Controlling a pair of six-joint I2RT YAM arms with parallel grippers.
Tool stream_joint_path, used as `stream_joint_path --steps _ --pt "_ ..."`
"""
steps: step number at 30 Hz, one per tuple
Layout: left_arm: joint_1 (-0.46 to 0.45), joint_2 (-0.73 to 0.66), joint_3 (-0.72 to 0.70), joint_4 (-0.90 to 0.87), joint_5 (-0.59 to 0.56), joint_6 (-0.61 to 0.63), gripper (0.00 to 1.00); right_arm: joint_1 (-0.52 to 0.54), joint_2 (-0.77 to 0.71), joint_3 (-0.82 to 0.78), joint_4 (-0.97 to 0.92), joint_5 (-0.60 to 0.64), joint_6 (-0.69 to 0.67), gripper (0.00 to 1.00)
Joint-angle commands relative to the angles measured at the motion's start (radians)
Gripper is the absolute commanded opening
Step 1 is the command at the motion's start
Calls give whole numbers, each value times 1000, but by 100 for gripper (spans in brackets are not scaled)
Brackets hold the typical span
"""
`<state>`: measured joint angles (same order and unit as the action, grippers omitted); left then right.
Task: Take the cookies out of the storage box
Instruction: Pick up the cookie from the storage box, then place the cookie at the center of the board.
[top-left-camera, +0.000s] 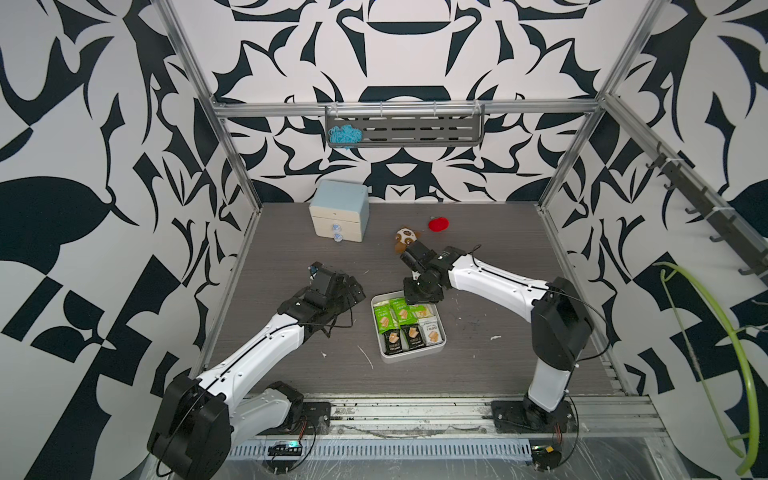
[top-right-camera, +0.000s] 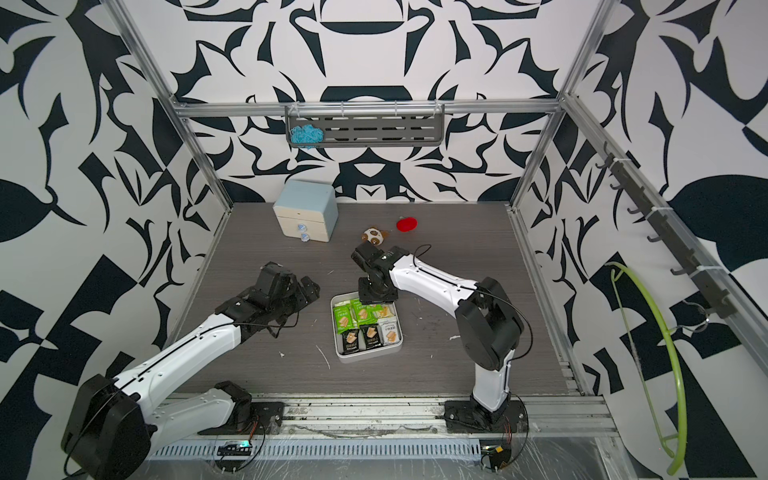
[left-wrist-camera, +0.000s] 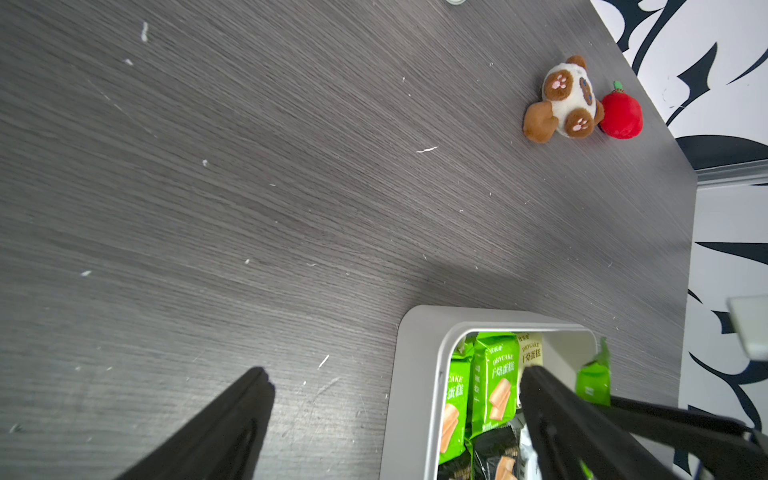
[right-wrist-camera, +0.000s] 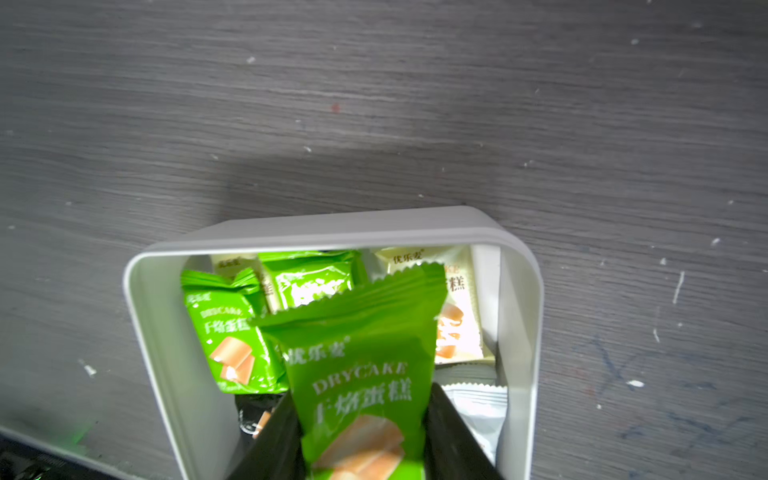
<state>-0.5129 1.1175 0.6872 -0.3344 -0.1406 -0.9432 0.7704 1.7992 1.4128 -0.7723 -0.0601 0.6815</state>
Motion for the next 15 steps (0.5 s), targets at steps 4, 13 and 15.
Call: stream_joint_path --steps 4,13,15 --pt "-2 36 28 -11 13 11 99 -49 -134 -47 34 33 7 42" --pt "-2 174 123 7 45 28 99 -349 -156 -115 54 56 -113 42" --pt "-1 202 137 9 47 30 99 -403 -130 -107 61 73 -148 42"
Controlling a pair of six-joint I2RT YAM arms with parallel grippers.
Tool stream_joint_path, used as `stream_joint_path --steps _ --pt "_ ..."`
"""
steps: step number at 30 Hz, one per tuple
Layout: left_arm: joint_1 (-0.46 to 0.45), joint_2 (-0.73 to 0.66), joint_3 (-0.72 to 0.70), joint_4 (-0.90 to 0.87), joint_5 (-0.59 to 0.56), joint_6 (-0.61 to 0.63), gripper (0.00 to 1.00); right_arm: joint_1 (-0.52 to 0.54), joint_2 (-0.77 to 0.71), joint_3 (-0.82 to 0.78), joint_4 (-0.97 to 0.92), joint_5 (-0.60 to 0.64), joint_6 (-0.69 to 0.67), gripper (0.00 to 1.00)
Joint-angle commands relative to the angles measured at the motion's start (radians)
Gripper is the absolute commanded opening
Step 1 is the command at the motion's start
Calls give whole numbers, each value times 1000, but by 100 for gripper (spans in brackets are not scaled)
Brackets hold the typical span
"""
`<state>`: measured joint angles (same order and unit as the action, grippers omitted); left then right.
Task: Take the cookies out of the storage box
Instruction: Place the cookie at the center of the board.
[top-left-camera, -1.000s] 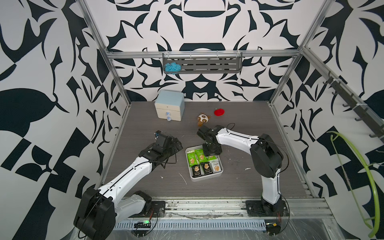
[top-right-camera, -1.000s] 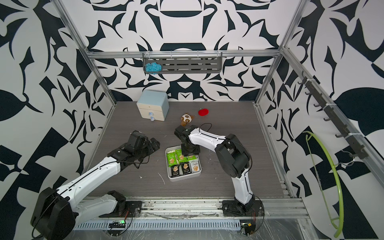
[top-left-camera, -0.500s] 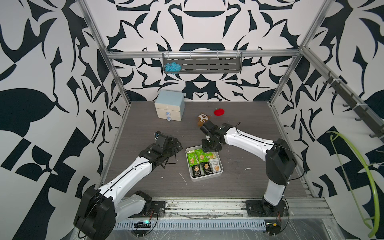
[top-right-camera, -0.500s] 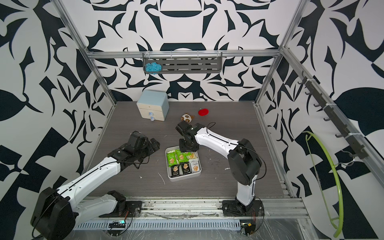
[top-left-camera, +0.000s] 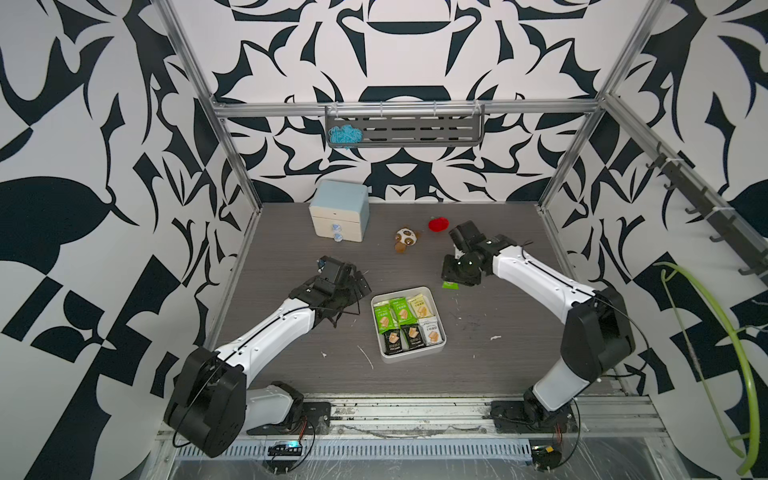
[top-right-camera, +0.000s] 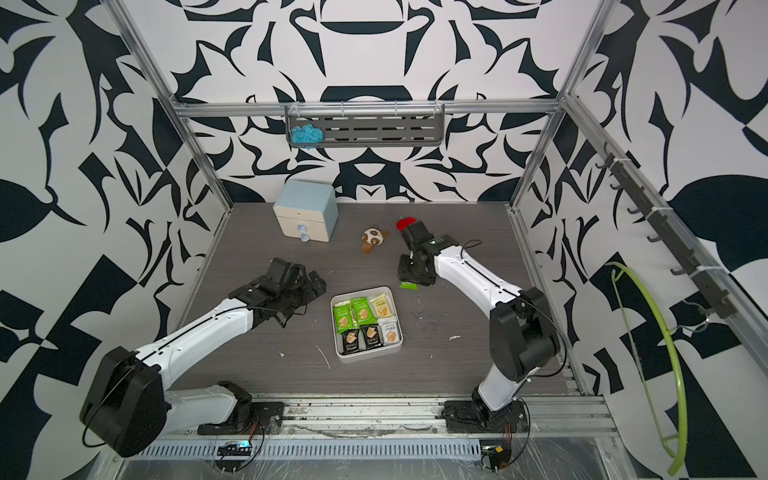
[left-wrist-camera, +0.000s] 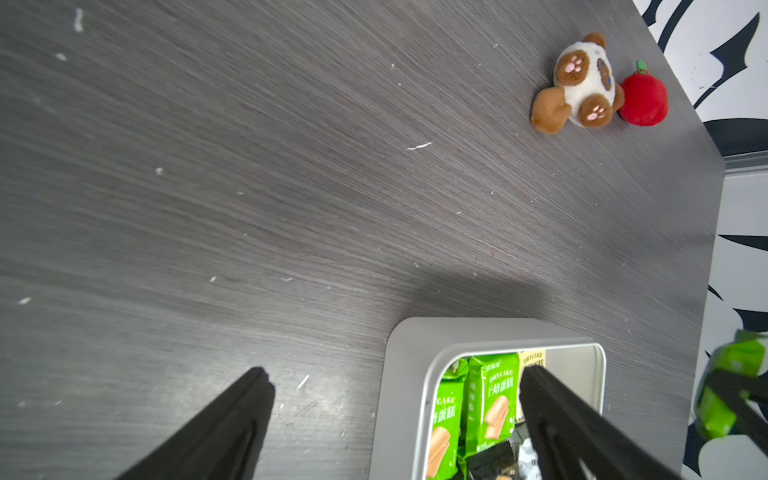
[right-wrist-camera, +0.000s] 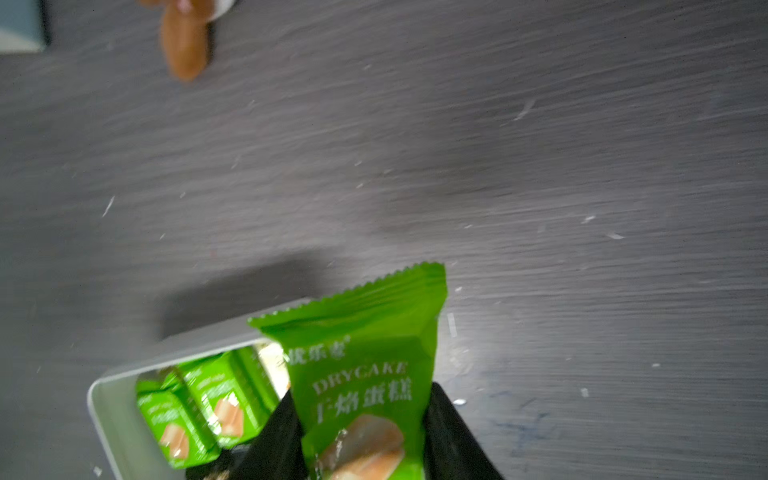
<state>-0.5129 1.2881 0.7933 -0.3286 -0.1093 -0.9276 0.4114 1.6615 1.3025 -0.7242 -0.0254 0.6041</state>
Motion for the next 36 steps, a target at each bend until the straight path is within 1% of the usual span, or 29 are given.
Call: stream_joint_path --steps 1,4,7,13,20,25,28,32,36 --pt "-2 40 40 1 17 14 99 -69 25 11 12 46 -85 42" --pt "-2 64 63 -7 18 21 99 -125 89 42 15 55 -118 42" --pt "-1 81 85 -20 11 29 99 -150 172 91 15 65 -143 42" --pt "-2 75 90 -29 -8 29 99 -164 325 210 -14 72 -167 42" --pt "-2 31 50 -37 -38 17 99 -165 405 274 -27 64 -174 44" --pt "-2 -6 9 -35 -48 3 99 -165 411 297 -45 59 -182 54" --pt "-3 -56 -9 -35 -59 3 99 -164 379 312 -63 58 -191 58" --pt "-2 -77 -27 -25 -64 7 99 -151 308 315 -105 55 -198 62" --pt "-2 -77 -45 -2 -52 6 99 -83 221 283 -138 45 -210 62"
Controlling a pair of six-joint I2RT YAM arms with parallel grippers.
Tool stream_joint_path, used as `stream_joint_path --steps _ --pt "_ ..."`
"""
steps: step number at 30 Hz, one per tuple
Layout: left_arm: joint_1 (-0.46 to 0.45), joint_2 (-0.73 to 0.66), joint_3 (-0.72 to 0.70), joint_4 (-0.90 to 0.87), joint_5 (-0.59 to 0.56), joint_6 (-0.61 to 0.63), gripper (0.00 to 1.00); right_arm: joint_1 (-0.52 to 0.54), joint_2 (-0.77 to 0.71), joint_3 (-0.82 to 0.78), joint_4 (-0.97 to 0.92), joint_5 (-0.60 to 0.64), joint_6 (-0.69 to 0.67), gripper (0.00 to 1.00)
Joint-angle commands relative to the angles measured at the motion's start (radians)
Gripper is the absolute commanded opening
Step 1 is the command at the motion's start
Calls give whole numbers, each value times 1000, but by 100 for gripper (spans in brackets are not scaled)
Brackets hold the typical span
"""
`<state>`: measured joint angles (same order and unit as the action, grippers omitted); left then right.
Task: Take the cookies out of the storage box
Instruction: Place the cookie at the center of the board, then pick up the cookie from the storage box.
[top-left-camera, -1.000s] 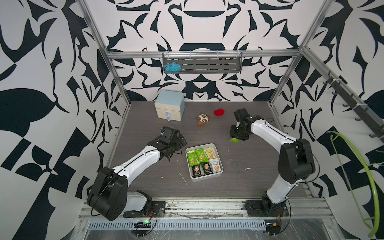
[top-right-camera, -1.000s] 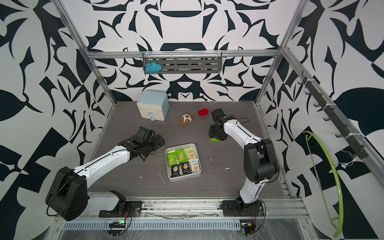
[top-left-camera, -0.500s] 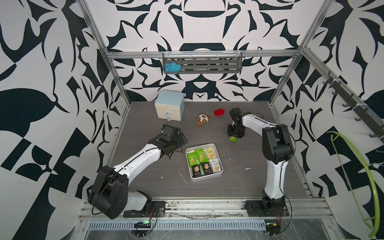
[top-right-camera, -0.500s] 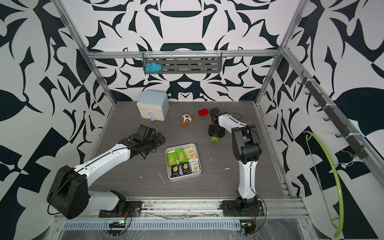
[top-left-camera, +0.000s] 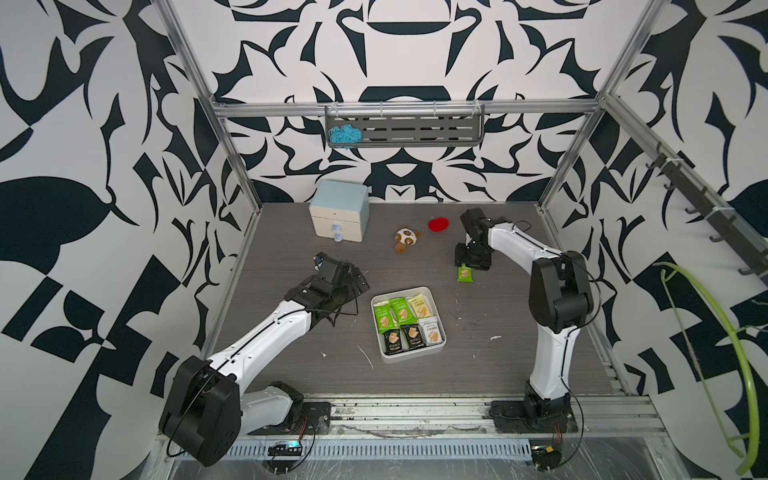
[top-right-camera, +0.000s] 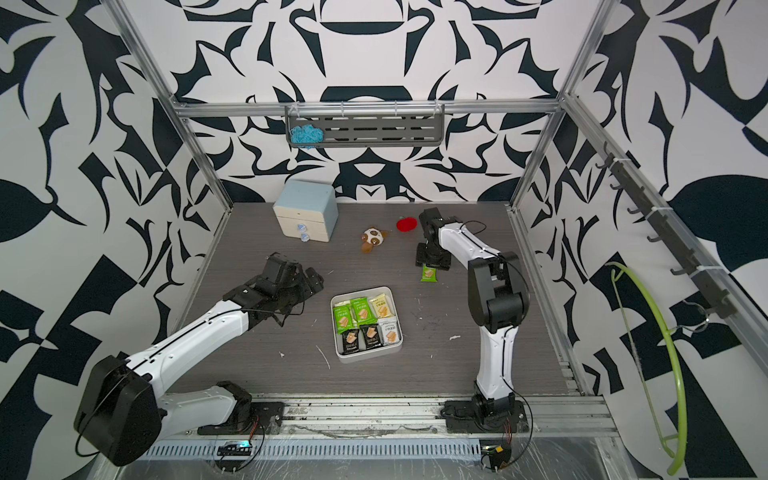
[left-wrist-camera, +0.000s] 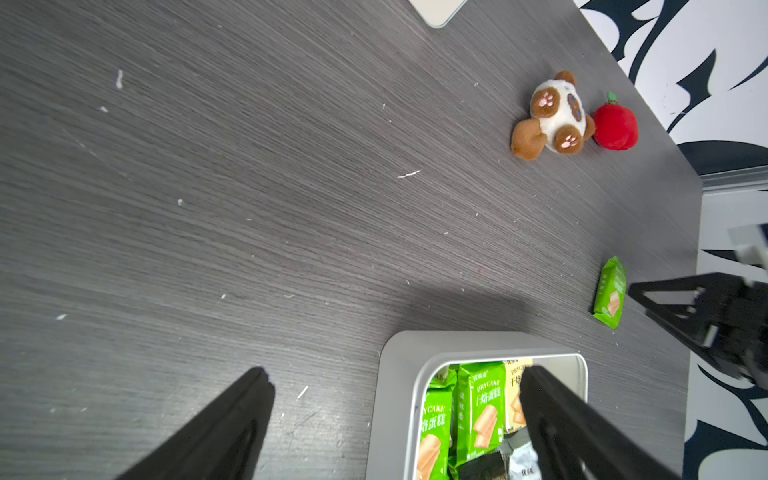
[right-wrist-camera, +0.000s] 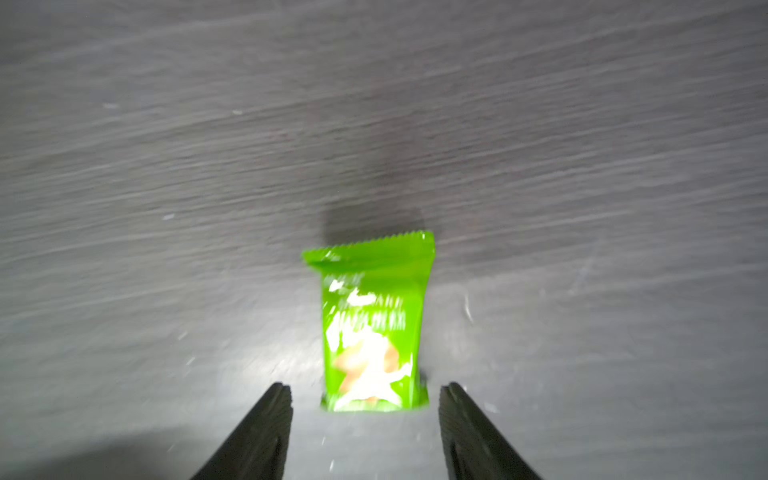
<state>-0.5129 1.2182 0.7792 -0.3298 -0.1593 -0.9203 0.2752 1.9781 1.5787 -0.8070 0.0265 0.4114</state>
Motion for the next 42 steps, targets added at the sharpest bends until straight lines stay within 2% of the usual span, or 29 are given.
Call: stream_joint_path --steps 1,10,15,19,29,42 --pt "-2 -5 -33 4 3 -2 99 77 -119 -9 -58 -11 -14 61" --pt "0 -7 -69 0 8 -19 100 323 -298 -169 -9 -61 101 59" --pt "9 -18 -91 -27 8 -19 99 434 -296 -182 -15 -59 145 58" --pt "25 -35 -111 -41 8 -18 99 484 -260 -188 -1 -68 175 55" --pt "48 -78 -123 -69 12 2 99 506 -136 -109 -68 -1 136 57" --pt "52 -61 -91 -71 15 5 99 504 -15 -29 -118 76 129 57"
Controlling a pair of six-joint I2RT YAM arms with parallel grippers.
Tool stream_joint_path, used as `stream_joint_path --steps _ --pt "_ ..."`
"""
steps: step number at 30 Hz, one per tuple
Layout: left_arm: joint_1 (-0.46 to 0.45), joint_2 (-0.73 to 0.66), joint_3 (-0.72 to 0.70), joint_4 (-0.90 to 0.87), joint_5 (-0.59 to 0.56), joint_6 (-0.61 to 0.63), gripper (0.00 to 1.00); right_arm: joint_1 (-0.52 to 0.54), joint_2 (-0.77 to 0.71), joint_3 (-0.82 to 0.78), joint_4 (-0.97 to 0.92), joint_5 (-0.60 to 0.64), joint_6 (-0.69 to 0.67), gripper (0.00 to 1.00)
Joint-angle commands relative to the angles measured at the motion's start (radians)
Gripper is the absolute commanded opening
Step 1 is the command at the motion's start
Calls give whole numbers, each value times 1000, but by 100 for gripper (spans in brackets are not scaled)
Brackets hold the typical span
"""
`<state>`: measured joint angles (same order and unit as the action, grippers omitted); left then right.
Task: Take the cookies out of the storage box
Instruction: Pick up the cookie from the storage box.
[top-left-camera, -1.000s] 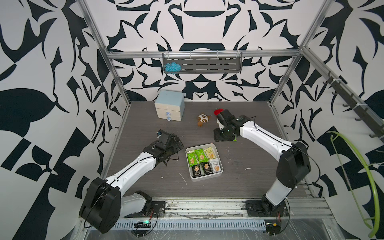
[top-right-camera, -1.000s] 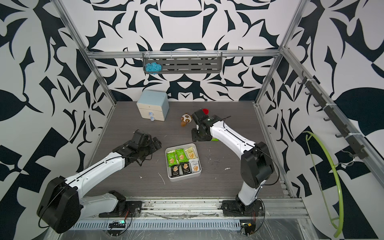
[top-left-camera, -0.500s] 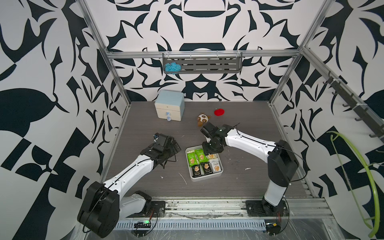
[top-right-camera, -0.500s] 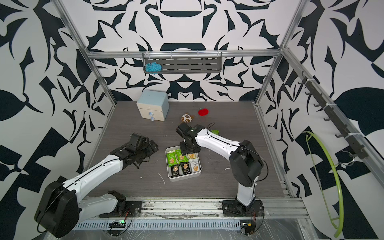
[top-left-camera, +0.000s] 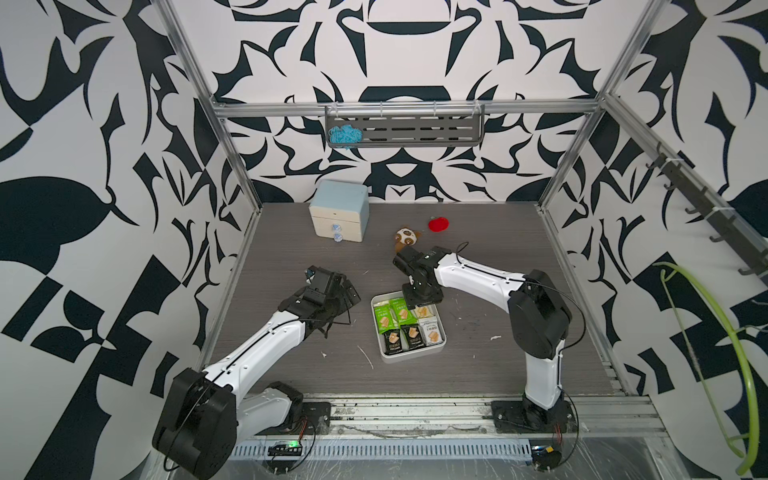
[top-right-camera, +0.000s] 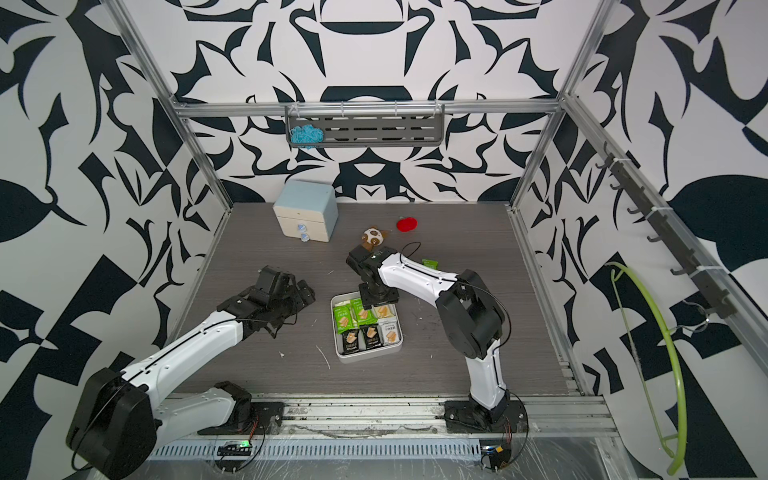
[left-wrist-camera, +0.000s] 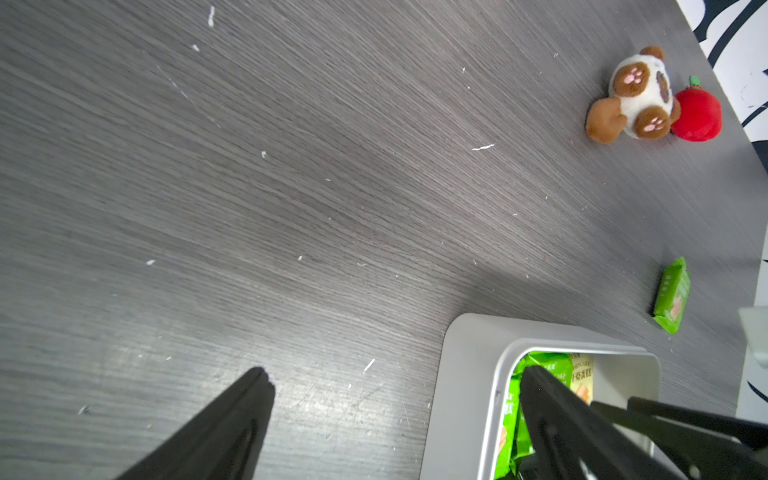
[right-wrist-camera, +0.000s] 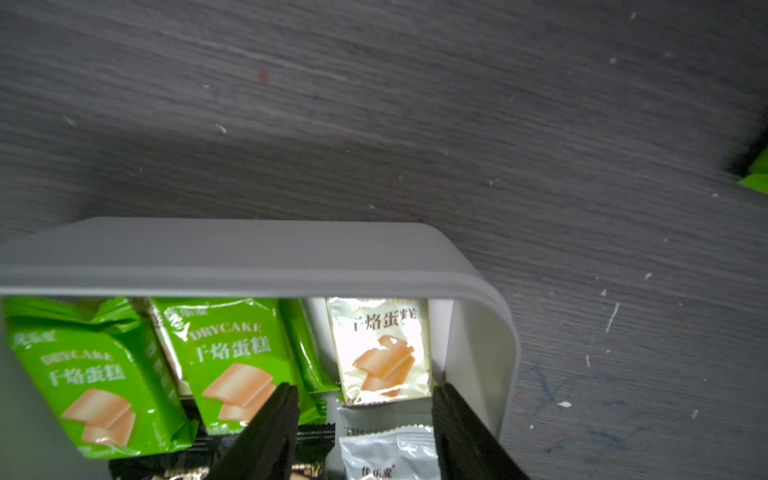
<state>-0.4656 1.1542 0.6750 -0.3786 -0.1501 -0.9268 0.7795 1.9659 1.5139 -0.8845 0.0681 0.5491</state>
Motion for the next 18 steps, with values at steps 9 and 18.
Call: stream_joint_path --steps 9,18 --pt "5 3 15 -24 6 20 99 -11 23 26 -35 31 -8 61" --pt "4 17 40 -28 12 29 99 -32 44 9 -3 18 -1 61"
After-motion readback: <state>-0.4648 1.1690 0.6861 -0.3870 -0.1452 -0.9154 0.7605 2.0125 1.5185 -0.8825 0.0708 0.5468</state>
